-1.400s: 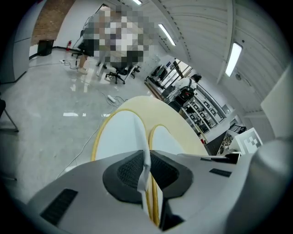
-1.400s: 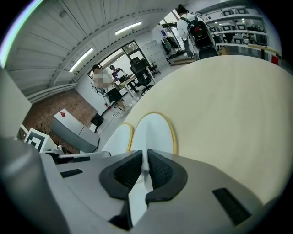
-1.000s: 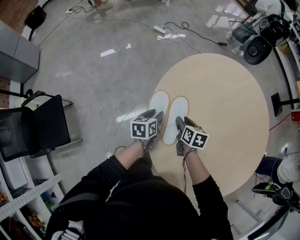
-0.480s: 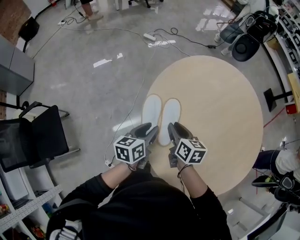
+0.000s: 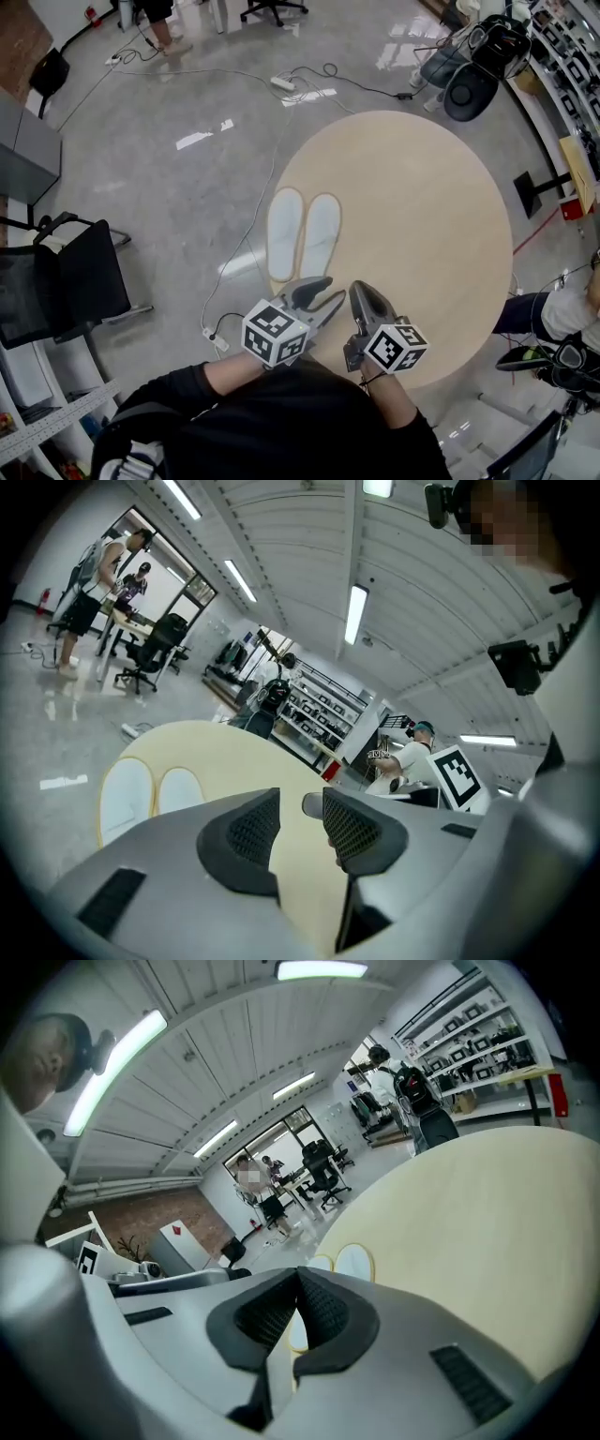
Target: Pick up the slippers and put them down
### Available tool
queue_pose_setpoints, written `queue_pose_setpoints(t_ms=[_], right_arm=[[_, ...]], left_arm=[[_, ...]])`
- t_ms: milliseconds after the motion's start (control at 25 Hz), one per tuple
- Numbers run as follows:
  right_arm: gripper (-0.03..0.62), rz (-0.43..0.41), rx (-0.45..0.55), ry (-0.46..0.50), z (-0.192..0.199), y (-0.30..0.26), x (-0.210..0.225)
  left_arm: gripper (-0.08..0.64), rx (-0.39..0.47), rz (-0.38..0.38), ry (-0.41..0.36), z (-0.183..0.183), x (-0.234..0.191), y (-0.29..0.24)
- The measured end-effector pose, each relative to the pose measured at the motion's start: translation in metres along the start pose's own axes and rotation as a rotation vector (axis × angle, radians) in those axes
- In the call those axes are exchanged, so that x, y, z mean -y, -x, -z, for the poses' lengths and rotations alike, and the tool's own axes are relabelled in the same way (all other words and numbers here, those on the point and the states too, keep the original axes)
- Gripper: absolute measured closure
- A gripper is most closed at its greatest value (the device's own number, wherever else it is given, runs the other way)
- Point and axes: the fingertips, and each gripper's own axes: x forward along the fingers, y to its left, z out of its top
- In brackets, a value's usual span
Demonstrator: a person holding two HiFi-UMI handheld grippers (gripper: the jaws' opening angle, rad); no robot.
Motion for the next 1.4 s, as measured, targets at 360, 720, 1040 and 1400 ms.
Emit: queue_pose_setpoints(t_ms=[360, 720, 1040, 1400], right_arm=[[0.577, -0.066, 0.195, -0.052, -0.040, 0.129, 0.012], [0.577, 0.002, 0.312, 0.010, -0.043, 0.255, 0.052], [0.577, 0.013, 0.353, 0.112, -0.039, 0.306, 0.040], [0.577, 0.038, 0.363, 0.136, -0.013, 0.367, 0.058]], left_arm=[[0.404, 0.020, 0.050, -0.120, 0.007, 0.126, -0.027], [0.405, -0.002, 0.057, -0.197, 0.042, 0.221, -0.046], [0.405, 0.024, 0.052, -0.202, 0.058, 0.261, -0.040], [0.405, 0.022, 0.070, -0.197, 0.099, 0.310, -0.048]])
